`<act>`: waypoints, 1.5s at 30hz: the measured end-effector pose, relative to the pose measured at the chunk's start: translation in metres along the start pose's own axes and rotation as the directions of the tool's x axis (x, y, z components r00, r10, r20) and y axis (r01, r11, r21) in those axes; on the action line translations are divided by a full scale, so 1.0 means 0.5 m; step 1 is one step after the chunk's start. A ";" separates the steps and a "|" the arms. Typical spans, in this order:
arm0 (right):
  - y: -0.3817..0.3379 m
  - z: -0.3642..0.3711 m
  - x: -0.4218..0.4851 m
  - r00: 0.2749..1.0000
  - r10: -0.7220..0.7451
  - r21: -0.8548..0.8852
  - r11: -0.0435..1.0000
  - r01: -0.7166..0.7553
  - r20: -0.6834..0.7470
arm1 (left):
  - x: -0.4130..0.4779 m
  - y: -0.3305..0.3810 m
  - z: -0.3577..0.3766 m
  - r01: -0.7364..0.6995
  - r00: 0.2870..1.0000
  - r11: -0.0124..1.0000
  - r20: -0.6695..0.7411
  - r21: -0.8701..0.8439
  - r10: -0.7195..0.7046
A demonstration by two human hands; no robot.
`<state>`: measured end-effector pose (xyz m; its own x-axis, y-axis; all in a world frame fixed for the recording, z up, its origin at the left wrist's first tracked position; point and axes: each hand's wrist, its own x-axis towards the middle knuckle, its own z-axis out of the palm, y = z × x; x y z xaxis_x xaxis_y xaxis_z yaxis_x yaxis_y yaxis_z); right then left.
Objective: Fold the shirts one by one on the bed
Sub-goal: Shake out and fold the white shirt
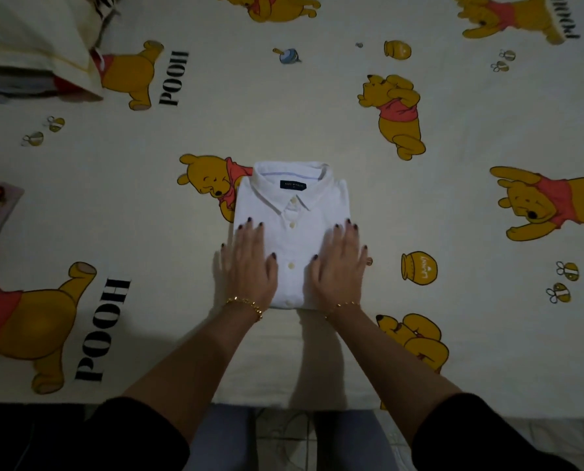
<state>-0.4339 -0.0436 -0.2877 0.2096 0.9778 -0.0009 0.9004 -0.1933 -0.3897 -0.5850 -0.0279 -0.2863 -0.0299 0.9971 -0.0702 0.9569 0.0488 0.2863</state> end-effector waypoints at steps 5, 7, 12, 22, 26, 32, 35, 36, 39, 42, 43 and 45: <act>0.036 0.082 -0.007 0.991 -0.025 -0.050 0.998 0.032 0.135 | 0.006 -0.011 0.091 0.066 0.987 0.996 0.146 0.052 -0.073; 0.040 0.088 0.007 0.993 -0.013 -0.063 0.998 0.020 0.114 | 0.024 -0.013 0.095 0.097 0.988 0.995 0.120 0.025 -0.099; 0.028 0.090 0.131 0.994 -0.084 -0.063 0.994 0.089 0.072 | 0.122 -0.023 0.092 0.066 0.996 0.997 0.052 0.036 -0.067; 0.011 0.038 0.113 0.809 0.545 0.276 0.760 -0.588 0.222 | 0.144 -0.046 0.018 0.540 0.840 0.710 0.342 -0.452 -0.421; -0.030 -0.027 0.072 0.712 0.532 0.334 0.639 -0.692 0.458 | 0.105 -0.061 -0.097 0.566 0.809 0.637 0.504 -0.523 -0.304; -0.173 -0.175 -0.029 0.817 0.414 0.558 0.597 -0.577 0.402 | 0.046 -0.127 -0.300 0.448 0.889 0.611 0.401 -0.653 -0.223; -0.232 -0.239 -0.057 0.852 0.370 0.635 0.570 -0.522 0.369 | 0.027 -0.155 -0.393 0.367 0.928 0.578 0.331 -0.729 -0.172; -0.252 -0.262 -0.064 0.867 0.354 0.651 0.573 -0.497 0.350 | 0.021 -0.163 -0.422 0.346 0.937 0.573 0.307 -0.742 -0.169; -0.311 -0.324 -0.089 0.898 0.304 0.705 0.557 -0.439 0.319 | -0.007 -0.190 -0.500 0.266 0.964 0.596 0.225 -0.758 -0.144; -0.367 -0.362 -0.121 0.902 0.283 0.718 0.547 -0.430 0.325 | -0.049 -0.232 -0.553 0.230 0.973 0.596 0.181 -0.770 -0.142; -0.385 -0.368 -0.132 0.897 0.288 0.716 0.541 -0.441 0.335 | -0.065 -0.250 -0.568 0.223 0.975 0.589 0.172 -0.776 -0.143; -0.419 -0.369 -0.162 0.890 0.271 0.704 0.546 -0.455 0.366 | -0.101 -0.291 -0.593 0.225 0.974 0.589 0.169 -0.776 -0.150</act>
<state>-0.5691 -0.0972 -0.0359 0.2910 0.8479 -0.4432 0.1280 -0.4935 -0.8603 -0.8085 -0.0681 -0.0412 -0.1242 0.9540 -0.2728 0.3321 0.2990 0.8946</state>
